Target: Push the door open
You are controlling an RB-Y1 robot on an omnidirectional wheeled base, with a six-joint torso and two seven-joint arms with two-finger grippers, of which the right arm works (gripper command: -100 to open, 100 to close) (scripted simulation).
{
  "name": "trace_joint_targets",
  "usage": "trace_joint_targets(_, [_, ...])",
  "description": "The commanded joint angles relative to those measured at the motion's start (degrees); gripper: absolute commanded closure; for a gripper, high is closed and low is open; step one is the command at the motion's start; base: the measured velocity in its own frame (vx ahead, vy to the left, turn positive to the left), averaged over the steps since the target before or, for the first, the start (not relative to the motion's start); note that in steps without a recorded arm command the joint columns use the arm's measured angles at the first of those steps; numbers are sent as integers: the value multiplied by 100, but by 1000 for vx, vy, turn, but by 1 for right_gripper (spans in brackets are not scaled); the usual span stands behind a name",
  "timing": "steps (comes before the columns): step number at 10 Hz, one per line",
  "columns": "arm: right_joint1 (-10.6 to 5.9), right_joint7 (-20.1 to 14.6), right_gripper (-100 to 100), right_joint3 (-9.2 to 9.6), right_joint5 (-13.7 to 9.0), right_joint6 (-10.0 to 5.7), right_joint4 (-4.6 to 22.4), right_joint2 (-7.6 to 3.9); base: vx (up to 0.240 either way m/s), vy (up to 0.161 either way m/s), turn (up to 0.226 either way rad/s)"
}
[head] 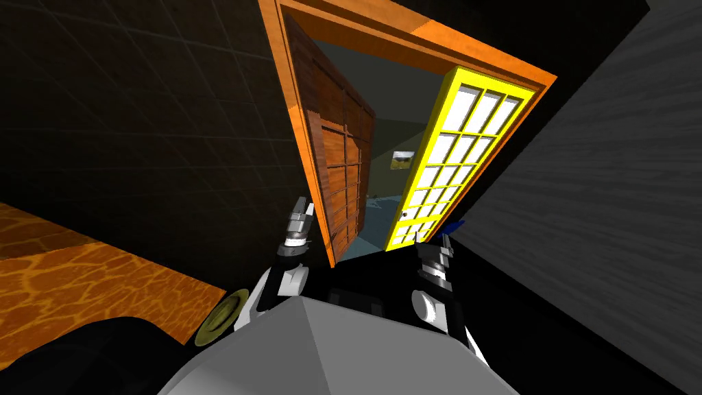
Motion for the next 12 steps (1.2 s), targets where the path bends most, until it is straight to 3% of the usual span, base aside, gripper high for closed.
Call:
trace_joint_targets(1, [-52,-149,-100,-4,-144,-95,208,-3,29,-165,281])
trace_joint_targets(12, [-405,-1118,-100,-50,-1093,-688,1588,-3,14,-192,309])
